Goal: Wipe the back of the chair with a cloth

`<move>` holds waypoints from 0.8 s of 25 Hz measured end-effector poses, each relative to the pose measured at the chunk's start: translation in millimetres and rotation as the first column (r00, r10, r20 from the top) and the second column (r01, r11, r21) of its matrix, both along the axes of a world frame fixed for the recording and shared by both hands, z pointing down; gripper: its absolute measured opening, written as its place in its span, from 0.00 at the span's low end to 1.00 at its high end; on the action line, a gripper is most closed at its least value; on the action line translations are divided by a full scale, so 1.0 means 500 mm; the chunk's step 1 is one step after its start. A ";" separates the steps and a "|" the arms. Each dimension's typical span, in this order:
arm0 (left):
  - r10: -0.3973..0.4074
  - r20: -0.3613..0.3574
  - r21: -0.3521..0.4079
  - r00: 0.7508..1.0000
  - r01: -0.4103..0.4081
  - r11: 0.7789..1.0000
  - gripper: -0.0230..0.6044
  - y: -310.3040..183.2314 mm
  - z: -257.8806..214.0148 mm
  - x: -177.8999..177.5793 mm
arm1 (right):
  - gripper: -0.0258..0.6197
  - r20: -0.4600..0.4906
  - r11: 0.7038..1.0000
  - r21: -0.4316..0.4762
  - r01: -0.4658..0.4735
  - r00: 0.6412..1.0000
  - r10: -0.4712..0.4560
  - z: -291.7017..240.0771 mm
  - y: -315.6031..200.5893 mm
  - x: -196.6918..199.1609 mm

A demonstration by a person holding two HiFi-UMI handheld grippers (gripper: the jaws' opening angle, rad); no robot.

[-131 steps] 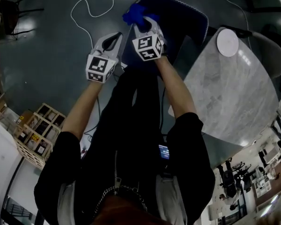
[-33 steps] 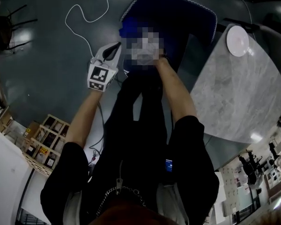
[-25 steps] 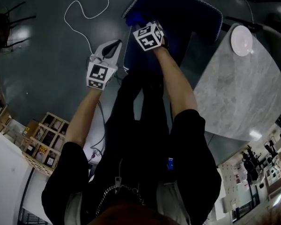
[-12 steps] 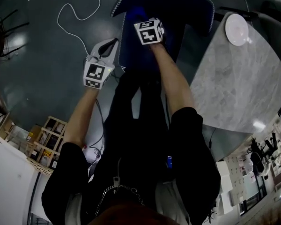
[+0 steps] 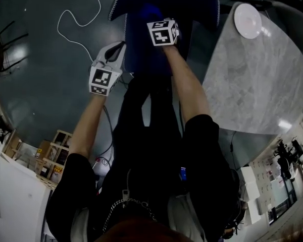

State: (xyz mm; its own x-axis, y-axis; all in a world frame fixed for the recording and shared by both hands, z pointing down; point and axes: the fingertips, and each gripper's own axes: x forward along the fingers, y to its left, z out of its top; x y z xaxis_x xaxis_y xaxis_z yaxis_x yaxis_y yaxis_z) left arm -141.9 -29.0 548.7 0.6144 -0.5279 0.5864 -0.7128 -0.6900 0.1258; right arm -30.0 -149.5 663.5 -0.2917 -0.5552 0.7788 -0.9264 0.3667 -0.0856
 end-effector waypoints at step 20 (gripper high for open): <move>0.073 -0.017 -0.032 0.997 -0.073 0.997 0.04 -0.010 0.016 0.088 | 0.19 -0.075 0.888 0.000 -0.461 0.885 0.459 0.025 0.073 0.325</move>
